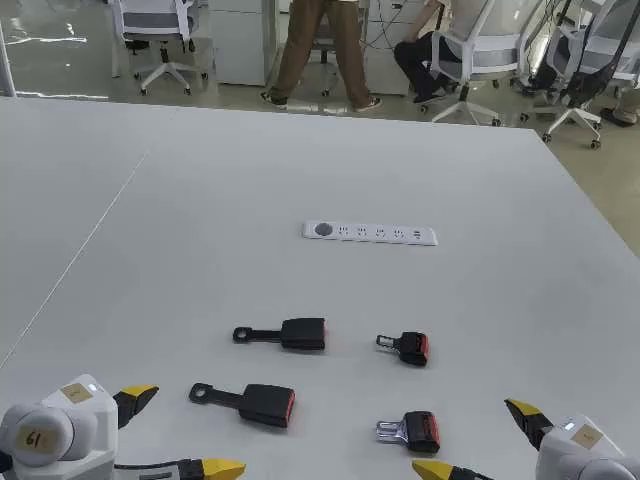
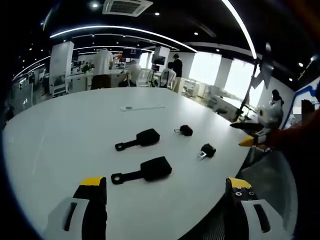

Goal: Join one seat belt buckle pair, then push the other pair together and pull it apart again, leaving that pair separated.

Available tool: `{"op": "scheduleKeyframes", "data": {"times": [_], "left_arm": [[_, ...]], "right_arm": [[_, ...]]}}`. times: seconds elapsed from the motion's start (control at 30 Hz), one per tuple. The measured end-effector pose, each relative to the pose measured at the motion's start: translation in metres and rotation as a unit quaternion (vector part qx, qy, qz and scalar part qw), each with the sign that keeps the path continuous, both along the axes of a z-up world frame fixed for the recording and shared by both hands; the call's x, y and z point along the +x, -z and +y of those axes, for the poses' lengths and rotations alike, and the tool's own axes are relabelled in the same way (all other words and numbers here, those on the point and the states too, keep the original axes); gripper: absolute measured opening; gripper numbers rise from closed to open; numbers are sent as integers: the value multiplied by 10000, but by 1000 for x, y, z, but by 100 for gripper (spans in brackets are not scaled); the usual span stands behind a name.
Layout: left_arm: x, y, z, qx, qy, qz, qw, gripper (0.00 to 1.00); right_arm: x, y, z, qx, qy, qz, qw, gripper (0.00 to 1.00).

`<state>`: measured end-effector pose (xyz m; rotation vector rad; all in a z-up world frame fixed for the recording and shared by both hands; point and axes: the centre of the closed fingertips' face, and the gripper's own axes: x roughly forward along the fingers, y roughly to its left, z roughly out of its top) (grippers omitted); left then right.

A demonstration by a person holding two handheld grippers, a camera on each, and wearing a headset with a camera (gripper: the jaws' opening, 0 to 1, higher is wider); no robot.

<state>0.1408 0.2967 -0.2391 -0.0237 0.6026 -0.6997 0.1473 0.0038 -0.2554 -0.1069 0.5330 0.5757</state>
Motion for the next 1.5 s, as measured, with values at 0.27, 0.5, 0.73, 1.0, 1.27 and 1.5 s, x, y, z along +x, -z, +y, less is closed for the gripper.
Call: {"op": "scheduleKeyframes", "data": {"times": [0.27, 0.5, 0.73, 1.0, 1.27, 1.5], "left_arm": [[-1, 1, 0, 21, 41, 20, 10000, 100], [0, 2, 1, 19, 63, 33, 10000, 100], [0, 2, -1, -8, 62, 30, 10000, 100], [0, 4, -1, -16, 47, 48, 10000, 100], [2, 5, -1, -17, 33, 59, 10000, 100], [4, 5, -2, -23, 46, 61, 10000, 100]], "right_arm": [[0, 1, 3, 26, -31, 10, 10000, 98], [-1, 2, 4, 1, -52, 34, 10000, 98], [0, 2, 4, 11, -43, 42, 10000, 98], [0, 4, 5, 12, -47, 62, 10000, 97], [2, 5, 6, 23, -54, 82, 9999, 97], [4, 5, 6, 3, -77, 97, 9999, 97]]}}
